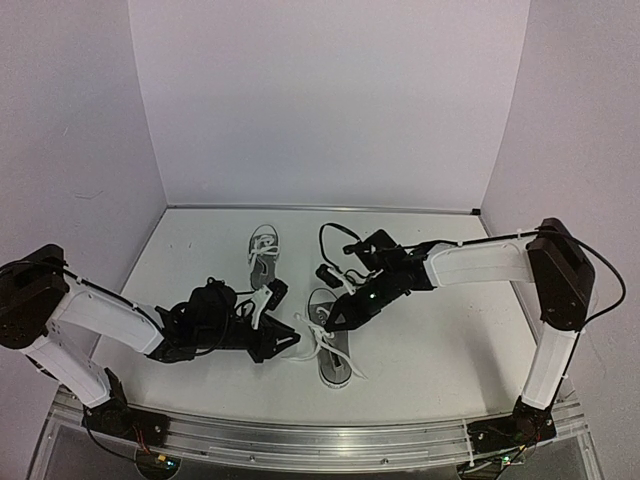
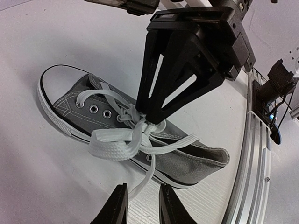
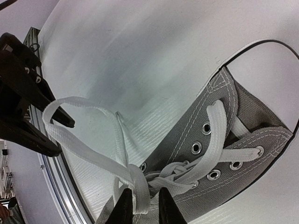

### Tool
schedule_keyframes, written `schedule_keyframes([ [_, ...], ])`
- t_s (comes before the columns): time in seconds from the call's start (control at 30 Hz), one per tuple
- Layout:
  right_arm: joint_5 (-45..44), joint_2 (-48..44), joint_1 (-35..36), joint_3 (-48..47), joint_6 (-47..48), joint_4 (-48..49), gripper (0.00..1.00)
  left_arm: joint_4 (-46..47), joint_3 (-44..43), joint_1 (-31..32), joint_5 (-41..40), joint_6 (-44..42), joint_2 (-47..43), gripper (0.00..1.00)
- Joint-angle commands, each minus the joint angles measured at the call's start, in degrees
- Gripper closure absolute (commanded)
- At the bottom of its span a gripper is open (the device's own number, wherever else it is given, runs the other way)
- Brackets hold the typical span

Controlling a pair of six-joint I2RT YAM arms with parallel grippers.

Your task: Tie the shoes

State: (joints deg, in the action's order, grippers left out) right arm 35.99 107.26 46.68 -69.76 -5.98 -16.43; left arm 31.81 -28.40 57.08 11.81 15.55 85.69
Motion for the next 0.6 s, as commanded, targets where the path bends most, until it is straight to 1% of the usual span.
schedule_keyframes([
  [0.0, -1.4, 0.4, 0.5, -2.0, 0.9, -1.0, 0.94, -1.1, -2.5, 1.1, -1.0, -4.5, -1.1, 0.76],
  [0.07, -1.5, -0.4, 0.5, -1.8, 0.6, -1.0, 1.0, -2.2, -2.7, 1.7, -1.3, -7.8, -1.7, 0.76],
  [0.27, -2.2, -3.8, 0.5, -0.7, -0.9, -0.2, 1.0, -8.2, -4.6, 5.1, -5.4, -21.2, -2.9, 0.76],
  [0.43, -2.1, -5.1, 0.5, 0.8, -1.9, 0.9, 1.0, -7.7, -4.9, 5.4, -6.0, -27.7, -3.1, 0.76],
  [0.57, -1.7, -5.4, 0.5, 1.6, -2.4, 1.6, 1.0, -8.0, -6.1, 5.6, -5.3, -34.9, -2.8, 0.76],
])
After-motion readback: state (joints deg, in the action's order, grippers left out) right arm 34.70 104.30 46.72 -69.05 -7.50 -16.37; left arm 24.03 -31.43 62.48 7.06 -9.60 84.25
